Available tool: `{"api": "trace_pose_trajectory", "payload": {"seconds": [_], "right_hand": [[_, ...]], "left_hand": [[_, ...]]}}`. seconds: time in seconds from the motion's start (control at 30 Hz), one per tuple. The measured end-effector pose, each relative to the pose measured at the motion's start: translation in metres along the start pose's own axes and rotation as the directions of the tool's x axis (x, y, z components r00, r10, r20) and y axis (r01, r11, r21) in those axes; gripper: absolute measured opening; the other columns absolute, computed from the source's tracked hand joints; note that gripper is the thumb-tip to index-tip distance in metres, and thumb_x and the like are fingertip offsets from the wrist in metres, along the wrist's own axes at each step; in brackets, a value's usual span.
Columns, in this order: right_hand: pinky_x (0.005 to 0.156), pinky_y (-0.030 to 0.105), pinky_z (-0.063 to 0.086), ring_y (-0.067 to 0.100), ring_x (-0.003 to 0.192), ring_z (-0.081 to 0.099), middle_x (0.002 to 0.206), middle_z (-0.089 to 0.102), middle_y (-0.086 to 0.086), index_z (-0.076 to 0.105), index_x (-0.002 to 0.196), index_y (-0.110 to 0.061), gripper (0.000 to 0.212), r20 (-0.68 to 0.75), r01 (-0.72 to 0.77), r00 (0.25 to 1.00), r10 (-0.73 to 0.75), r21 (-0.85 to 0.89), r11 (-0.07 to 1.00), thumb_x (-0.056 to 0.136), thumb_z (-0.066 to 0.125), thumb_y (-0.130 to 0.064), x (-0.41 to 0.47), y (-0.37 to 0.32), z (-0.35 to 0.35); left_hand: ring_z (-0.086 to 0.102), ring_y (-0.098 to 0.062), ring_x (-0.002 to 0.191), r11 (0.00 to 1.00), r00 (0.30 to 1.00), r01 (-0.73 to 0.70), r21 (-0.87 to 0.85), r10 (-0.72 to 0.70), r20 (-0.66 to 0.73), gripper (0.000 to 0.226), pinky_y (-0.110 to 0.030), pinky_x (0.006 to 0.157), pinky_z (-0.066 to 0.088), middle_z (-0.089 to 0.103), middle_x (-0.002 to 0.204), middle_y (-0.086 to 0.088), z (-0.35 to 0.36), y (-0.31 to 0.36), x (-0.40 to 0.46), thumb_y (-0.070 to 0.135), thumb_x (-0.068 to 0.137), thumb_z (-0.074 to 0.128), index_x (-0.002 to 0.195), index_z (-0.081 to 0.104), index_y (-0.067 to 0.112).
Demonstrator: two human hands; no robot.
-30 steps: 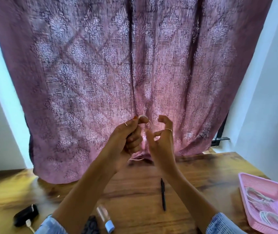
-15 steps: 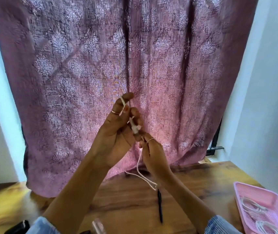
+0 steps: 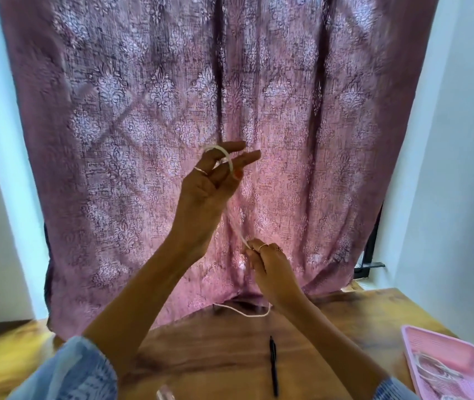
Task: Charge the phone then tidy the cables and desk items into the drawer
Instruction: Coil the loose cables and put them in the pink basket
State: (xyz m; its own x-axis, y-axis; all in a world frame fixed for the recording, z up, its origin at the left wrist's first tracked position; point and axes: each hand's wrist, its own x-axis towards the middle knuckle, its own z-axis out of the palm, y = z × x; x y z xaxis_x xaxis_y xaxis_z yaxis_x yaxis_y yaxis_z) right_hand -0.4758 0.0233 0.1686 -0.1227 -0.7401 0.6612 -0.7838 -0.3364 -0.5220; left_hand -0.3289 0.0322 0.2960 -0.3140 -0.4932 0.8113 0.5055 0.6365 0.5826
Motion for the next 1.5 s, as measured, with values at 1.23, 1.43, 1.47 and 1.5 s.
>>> {"api": "trace_pose_trajectory", "payload": {"seconds": [1.23,1.43,1.47,1.5], "right_hand": [[0.048,0.017,0.028,0.005,0.045,0.038,0.05,0.046,-0.01,0.066,0.084,-0.02,0.019,-0.168,0.128,0.981,-0.102,0.149,0.981,0.096,0.051,-0.021,0.052,-0.04,-0.065],[0.041,0.019,0.026,0.001,0.041,0.03,0.053,0.039,-0.007,0.055,0.078,-0.03,0.031,0.054,-0.081,0.996,0.066,0.384,0.92,0.099,0.041,-0.013,0.025,-0.036,-0.04],[0.039,0.016,0.026,0.001,0.039,0.031,0.054,0.041,-0.003,0.058,0.089,-0.026,0.026,0.14,-0.122,0.987,0.076,0.36,0.925,0.1,0.039,-0.013,0.021,-0.036,-0.04],[0.039,0.014,0.027,0.001,0.037,0.033,0.055,0.043,-0.001,0.059,0.102,-0.02,0.021,0.227,-0.148,0.971,0.077,0.314,0.938,0.101,0.038,-0.014,0.017,-0.036,-0.042]], "left_hand": [[0.019,-0.003,0.036,0.774,0.844,0.532,-0.343,-0.451,0.292,0.034,-0.021,0.042,0.014,0.027,0.048,0.006,-0.005,-0.02,-0.011,0.031,0.093,0.04,0.096,0.062,0.005],[0.033,-0.003,0.038,0.633,0.89,0.449,-0.631,-0.378,0.255,0.034,-0.017,0.042,0.031,0.037,0.052,0.006,0.002,-0.02,-0.008,0.02,0.092,0.041,0.116,0.057,0.002],[0.035,-0.003,0.039,0.634,0.895,0.437,-0.638,-0.374,0.241,0.036,-0.017,0.044,0.035,0.039,0.052,0.006,0.003,-0.02,-0.008,0.019,0.092,0.041,0.121,0.054,0.002],[0.037,-0.003,0.04,0.64,0.9,0.426,-0.639,-0.375,0.224,0.038,-0.017,0.046,0.038,0.042,0.053,0.006,0.005,-0.021,-0.007,0.018,0.093,0.04,0.125,0.051,0.003]]}}
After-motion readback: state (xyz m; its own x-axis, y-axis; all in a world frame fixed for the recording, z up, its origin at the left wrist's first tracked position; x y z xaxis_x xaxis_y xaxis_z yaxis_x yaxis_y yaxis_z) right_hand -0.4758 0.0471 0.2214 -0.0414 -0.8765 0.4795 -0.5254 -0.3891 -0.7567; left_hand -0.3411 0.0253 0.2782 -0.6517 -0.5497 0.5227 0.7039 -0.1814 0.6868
